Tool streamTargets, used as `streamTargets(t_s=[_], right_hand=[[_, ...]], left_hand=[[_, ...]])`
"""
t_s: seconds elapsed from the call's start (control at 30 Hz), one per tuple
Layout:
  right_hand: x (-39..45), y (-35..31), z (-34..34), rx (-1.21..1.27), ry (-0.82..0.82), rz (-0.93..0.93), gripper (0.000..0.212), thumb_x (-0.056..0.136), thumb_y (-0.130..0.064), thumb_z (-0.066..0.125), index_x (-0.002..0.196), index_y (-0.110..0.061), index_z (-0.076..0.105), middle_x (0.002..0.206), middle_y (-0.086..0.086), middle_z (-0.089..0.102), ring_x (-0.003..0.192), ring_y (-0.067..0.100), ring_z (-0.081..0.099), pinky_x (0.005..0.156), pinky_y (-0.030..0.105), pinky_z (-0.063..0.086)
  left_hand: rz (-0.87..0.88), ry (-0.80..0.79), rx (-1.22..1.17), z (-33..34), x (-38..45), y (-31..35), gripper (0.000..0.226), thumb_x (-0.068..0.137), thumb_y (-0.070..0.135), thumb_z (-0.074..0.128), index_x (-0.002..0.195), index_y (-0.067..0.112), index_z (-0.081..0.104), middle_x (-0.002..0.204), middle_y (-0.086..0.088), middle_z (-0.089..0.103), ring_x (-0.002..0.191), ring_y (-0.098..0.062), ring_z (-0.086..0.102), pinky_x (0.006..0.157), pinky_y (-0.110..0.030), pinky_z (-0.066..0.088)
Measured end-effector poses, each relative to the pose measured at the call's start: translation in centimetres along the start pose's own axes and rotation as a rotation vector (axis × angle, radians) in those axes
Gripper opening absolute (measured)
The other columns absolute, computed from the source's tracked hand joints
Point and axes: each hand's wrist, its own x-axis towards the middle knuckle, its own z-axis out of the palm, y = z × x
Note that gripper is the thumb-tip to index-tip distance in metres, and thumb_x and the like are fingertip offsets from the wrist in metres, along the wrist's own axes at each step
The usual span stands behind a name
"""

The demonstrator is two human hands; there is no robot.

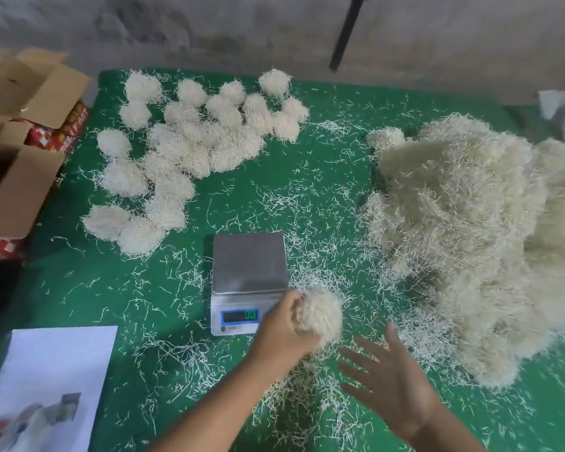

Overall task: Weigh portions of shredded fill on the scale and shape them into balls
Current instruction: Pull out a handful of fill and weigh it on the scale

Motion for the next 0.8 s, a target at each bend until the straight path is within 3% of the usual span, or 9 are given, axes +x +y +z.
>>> streamTargets(t_s=[0.03, 0.13, 0.17, 0.23, 0.33, 0.43, 0.57, 0.67, 0.8], right_hand=[[0.1, 1.7, -3.7, 0.001, -0.015, -0.042, 0.076, 0.096, -0.078, 0.041, 0.139, -0.019, 0.059, 0.137, 0.017, 0.069, 0.122, 0.040, 0.067, 0.110, 0.063, 0.049], [1.7, 2.8, -8.2, -0.021, 0.151, 0.013, 0.076, 0.101, -0.072, 0.040, 0.138, -0.010, 0.060, 0.130, 0.020, 0.071, 0.122, 0.041, 0.064, 0.101, 0.059, 0.052], [1.9, 3.4, -9.4, -0.012, 0.171, 0.050, 0.076, 0.102, -0.071, 0.040, 0.139, -0.007, 0.059, 0.129, 0.022, 0.071, 0.123, 0.042, 0.063, 0.101, 0.060, 0.050], [1.9, 4.2, -11.6, 0.083, 0.143, 0.098, 0.076, 0.103, -0.068, 0.041, 0.142, -0.005, 0.057, 0.131, 0.026, 0.069, 0.124, 0.045, 0.061, 0.109, 0.064, 0.044], [1.8, 4.6, -15.2, 0.171, 0.168, 0.146, 0.077, 0.103, -0.065, 0.042, 0.142, 0.000, 0.055, 0.137, 0.033, 0.062, 0.124, 0.052, 0.057, 0.117, 0.070, 0.033], [2.5, 4.7, -17.6, 0.218, 0.148, 0.173, 0.083, 0.103, -0.063, 0.043, 0.118, 0.014, 0.070, 0.141, 0.035, 0.059, 0.126, 0.054, 0.056, 0.119, 0.072, 0.027], [2.8, 4.4, -17.3, 0.220, 0.140, 0.133, 0.068, 0.106, -0.061, 0.042, 0.137, -0.004, 0.060, 0.131, 0.029, 0.067, 0.119, 0.047, 0.061, 0.110, 0.064, 0.040], [2.6, 4.0, -15.4, 0.126, 0.179, 0.100, 0.063, 0.106, -0.059, 0.044, 0.134, -0.006, 0.062, 0.122, 0.023, 0.075, 0.121, 0.042, 0.064, 0.103, 0.059, 0.047], [2.7, 4.9, -14.6, 0.025, 0.148, 0.052, 0.058, 0.107, -0.055, 0.046, 0.136, -0.008, 0.061, 0.123, 0.018, 0.076, 0.124, 0.040, 0.066, 0.103, 0.055, 0.050]], left_hand=[[-0.013, 0.080, -0.033, -1.2, 1.5, -0.2, 0.064, 0.079, 0.023, 0.085, 0.127, 0.045, 0.048, 0.121, 0.015, 0.058, 0.092, -0.013, 0.068, 0.056, -0.022, 0.059], [-0.014, 0.304, -0.013, -5.0, 6.1, -1.0, 0.068, 0.083, 0.030, 0.087, 0.137, 0.040, 0.047, 0.122, 0.013, 0.060, 0.098, -0.010, 0.068, 0.062, -0.014, 0.055], [-0.017, 0.380, 0.018, -6.1, 7.4, -1.4, 0.070, 0.082, 0.030, 0.088, 0.140, 0.035, 0.049, 0.123, 0.011, 0.057, 0.107, -0.014, 0.065, 0.074, -0.018, 0.057], [-0.042, 0.498, 0.156, -8.0, 9.7, -2.5, 0.074, 0.079, 0.032, 0.090, 0.143, 0.027, 0.054, 0.128, -0.001, 0.052, 0.124, -0.026, 0.054, 0.101, -0.041, 0.053], [-0.083, 0.470, 0.266, -9.5, 11.7, -3.3, 0.079, 0.080, 0.026, 0.090, 0.150, 0.019, 0.053, 0.145, -0.014, 0.050, 0.140, -0.036, 0.043, 0.117, -0.054, 0.038], [-0.091, 0.419, 0.310, -10.3, 12.3, -3.3, 0.080, 0.082, 0.017, 0.087, 0.153, 0.015, 0.050, 0.146, -0.016, 0.049, 0.137, -0.036, 0.046, 0.117, -0.048, 0.039], [-0.062, 0.412, 0.278, -10.7, 11.5, -2.6, 0.083, 0.082, 0.017, 0.087, 0.155, 0.021, 0.047, 0.147, -0.011, 0.046, 0.134, -0.029, 0.048, 0.113, -0.039, 0.038], [-0.033, 0.411, 0.279, -11.2, 9.8, -2.0, 0.085, 0.084, 0.012, 0.084, 0.157, 0.025, 0.043, 0.146, -0.008, 0.044, 0.129, -0.024, 0.050, 0.112, -0.040, 0.043], [0.044, 0.443, 0.293, -11.5, 7.0, -1.5, 0.064, 0.090, 0.007, 0.075, 0.148, 0.020, 0.055, 0.135, -0.003, 0.052, 0.116, -0.016, 0.057, 0.091, -0.029, 0.046]])
